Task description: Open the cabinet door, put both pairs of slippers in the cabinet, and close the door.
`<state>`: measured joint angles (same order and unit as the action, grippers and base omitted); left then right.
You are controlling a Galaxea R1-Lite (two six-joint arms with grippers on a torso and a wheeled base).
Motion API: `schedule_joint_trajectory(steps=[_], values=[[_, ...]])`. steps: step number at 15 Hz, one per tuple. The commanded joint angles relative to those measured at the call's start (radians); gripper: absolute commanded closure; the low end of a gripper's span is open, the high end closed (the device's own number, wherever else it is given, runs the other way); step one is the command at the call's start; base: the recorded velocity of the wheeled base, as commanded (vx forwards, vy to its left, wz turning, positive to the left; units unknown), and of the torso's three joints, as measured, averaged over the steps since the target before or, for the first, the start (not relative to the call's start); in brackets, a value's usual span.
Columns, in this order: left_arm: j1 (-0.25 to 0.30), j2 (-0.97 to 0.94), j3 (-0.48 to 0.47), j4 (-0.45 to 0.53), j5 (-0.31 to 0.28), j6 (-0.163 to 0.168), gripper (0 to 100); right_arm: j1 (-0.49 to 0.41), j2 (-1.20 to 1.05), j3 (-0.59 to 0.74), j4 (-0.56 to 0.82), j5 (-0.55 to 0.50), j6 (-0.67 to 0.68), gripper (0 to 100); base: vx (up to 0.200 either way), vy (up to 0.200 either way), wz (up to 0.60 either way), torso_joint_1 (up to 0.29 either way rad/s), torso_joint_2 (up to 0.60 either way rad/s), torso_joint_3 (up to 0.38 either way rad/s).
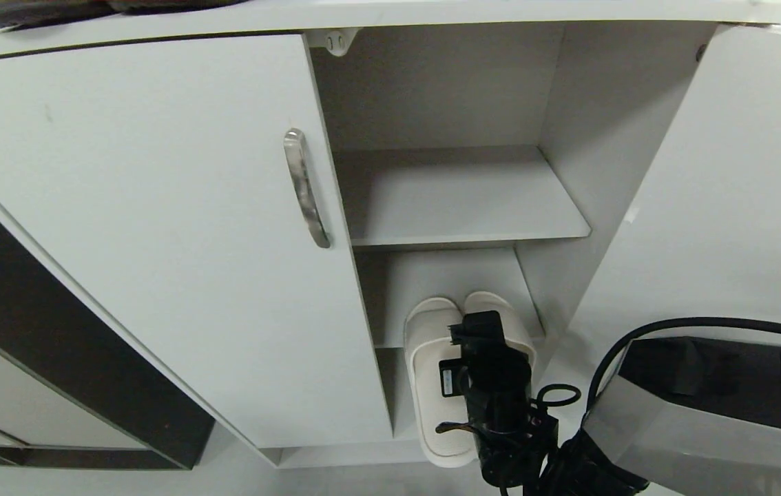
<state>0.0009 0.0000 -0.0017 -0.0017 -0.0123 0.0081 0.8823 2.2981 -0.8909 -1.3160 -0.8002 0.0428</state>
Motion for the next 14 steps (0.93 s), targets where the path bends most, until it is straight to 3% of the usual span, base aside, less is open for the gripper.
schedule_joint_trajectory(steps=[1, 8, 14], values=[[0.001, 0.002, 0.000, 0.000, 0.000, 0.001, 100, 0.000, 0.001, -0.005, 0.000, 0.001, 0.000, 100, 0.200, 0.000, 0.00, 0.002, 0.00, -0.002], [0.001, 0.002, 0.000, 0.000, 0.000, 0.001, 100, -0.028, 0.054, -0.109, 0.011, 0.012, -0.035, 100, 0.000, 0.000, 0.00, 0.000, 0.00, 0.000], [0.001, 0.002, 0.000, 0.000, 0.000, 0.001, 100, -0.083, 0.139, -0.379, 0.156, 0.015, -0.032, 100, 0.000, 0.000, 0.00, 0.000, 0.00, 0.000]])
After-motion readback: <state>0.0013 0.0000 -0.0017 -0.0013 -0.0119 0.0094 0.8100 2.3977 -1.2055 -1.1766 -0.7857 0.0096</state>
